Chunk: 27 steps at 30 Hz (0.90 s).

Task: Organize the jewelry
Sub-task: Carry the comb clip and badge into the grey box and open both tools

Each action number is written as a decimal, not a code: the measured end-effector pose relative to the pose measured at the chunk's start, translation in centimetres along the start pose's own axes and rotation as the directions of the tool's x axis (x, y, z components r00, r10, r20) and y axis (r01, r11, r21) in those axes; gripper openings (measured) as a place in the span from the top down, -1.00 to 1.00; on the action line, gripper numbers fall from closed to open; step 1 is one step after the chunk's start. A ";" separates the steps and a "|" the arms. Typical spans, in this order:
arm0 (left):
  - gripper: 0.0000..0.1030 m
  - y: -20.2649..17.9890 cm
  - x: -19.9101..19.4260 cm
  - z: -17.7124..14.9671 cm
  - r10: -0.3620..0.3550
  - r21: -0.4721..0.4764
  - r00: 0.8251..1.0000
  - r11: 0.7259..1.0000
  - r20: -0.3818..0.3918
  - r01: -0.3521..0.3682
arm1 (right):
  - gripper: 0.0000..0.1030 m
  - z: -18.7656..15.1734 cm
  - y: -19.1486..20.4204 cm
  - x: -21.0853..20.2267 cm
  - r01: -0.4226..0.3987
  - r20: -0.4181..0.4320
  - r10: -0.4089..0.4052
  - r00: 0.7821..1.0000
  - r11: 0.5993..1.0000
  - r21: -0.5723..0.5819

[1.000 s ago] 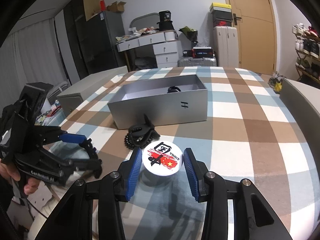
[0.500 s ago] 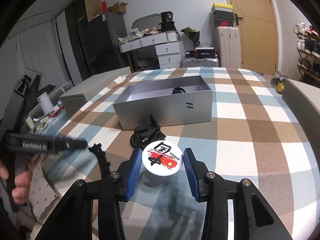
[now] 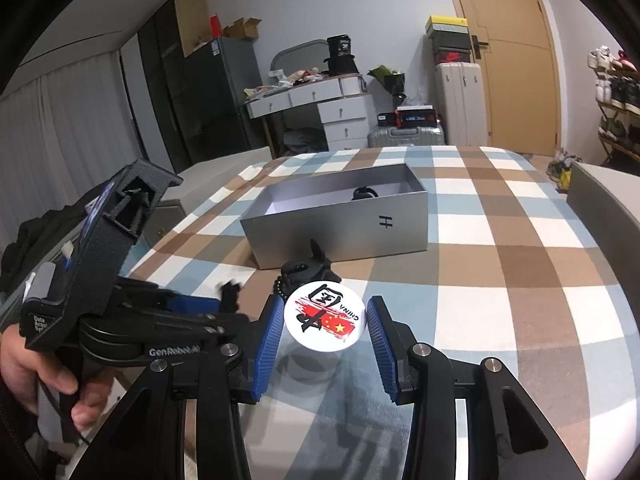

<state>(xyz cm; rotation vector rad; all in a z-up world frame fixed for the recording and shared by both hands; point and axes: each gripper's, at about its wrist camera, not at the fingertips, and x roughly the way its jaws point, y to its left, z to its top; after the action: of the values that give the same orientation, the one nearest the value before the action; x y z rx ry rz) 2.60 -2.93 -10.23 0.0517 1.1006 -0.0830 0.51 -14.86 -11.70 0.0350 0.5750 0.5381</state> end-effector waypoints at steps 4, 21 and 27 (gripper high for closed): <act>0.75 0.9 -0.5 -0.1 -0.049 0.032 0.999 0.998 0.006 0.049 | 0.19 0.1 0.0 0.0 -0.009 0.001 0.009 1.000 1.000 0.004; 0.75 1.6 -8.2 4.6 -0.113 0.139 0.958 0.987 0.265 0.078 | 0.19 6.0 -1.3 -0.1 -0.082 0.064 0.080 0.995 0.996 0.039; 0.75 1.7 -8.5 8.5 -0.141 0.223 0.943 0.972 0.301 0.074 | 0.19 9.9 -2.0 1.1 -0.076 0.077 0.074 0.994 0.997 0.025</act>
<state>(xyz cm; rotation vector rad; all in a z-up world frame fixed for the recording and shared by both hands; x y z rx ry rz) 6.46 -1.63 1.17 0.1614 0.7706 -0.2964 7.45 -14.87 -4.25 0.1028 0.5087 0.5992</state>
